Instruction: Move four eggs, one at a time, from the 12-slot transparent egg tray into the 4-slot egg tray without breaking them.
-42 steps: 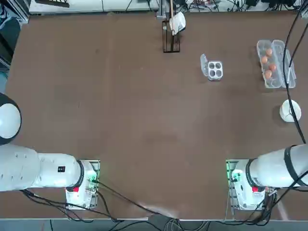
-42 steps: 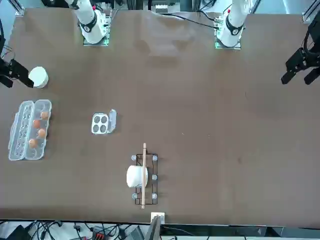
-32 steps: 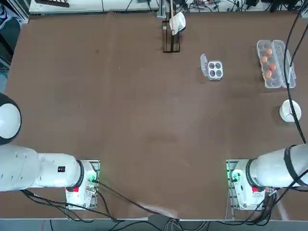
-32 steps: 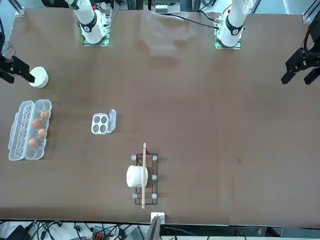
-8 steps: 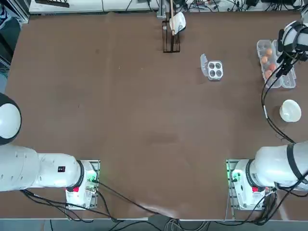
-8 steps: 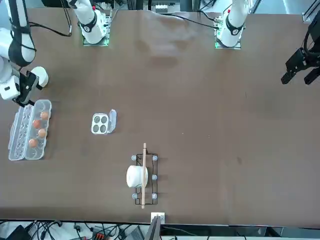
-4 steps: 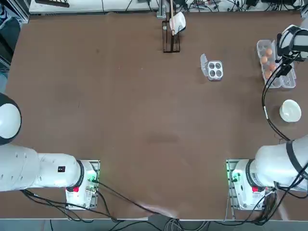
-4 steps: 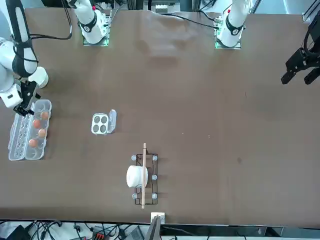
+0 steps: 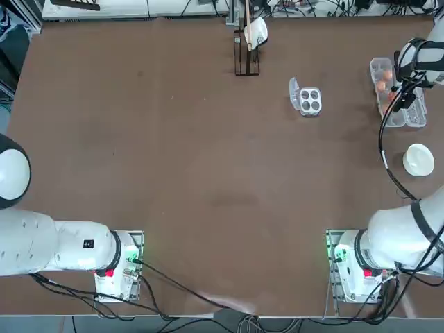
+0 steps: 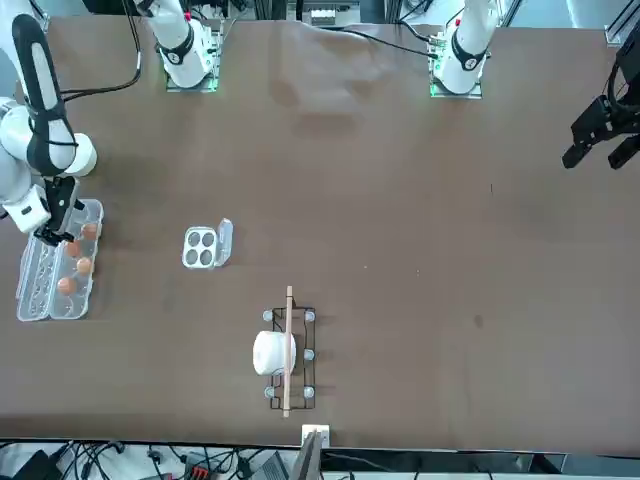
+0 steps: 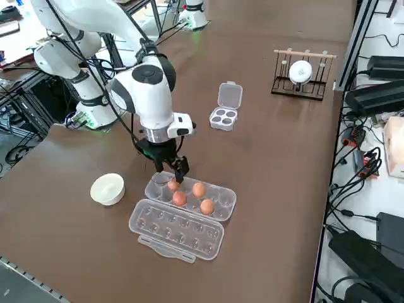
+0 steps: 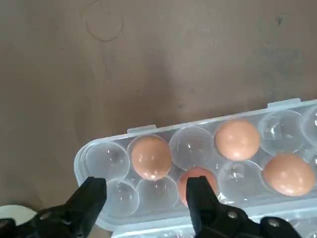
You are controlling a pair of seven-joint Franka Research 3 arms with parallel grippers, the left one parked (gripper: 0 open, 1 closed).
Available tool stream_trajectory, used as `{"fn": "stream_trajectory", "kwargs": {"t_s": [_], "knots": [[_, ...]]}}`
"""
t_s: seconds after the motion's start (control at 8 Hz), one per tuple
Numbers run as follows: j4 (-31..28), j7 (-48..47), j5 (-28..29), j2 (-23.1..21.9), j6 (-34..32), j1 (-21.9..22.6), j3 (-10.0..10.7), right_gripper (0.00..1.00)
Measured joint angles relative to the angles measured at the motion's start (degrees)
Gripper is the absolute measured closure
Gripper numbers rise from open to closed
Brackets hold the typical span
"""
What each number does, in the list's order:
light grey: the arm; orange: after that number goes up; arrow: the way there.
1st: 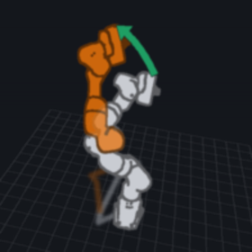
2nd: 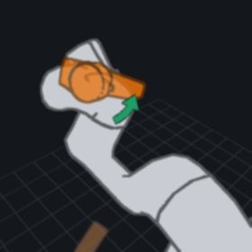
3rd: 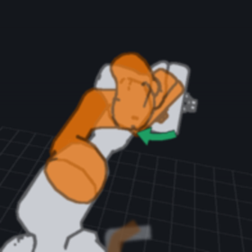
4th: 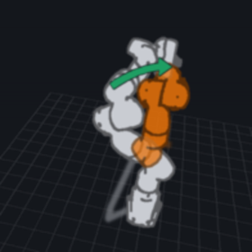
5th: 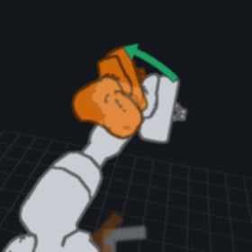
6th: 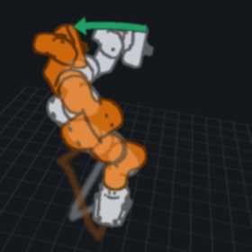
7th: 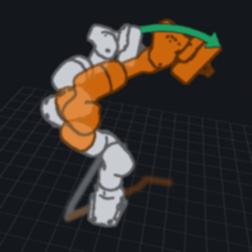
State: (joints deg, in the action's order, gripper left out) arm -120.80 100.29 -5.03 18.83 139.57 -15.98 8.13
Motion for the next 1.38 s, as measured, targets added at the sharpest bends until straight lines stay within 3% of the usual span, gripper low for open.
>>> {"fn": "stream_trajectory", "kwargs": {"t_s": [1.0, 1.38], "knots": [[3.1, 4.94, 5.94, 5.23, 0.0, -1.11, 0.0, 0.04], [3.69, 6.73, 7.29, 6.37, -0.01, -1.19, -0.07, 0.08]]}}
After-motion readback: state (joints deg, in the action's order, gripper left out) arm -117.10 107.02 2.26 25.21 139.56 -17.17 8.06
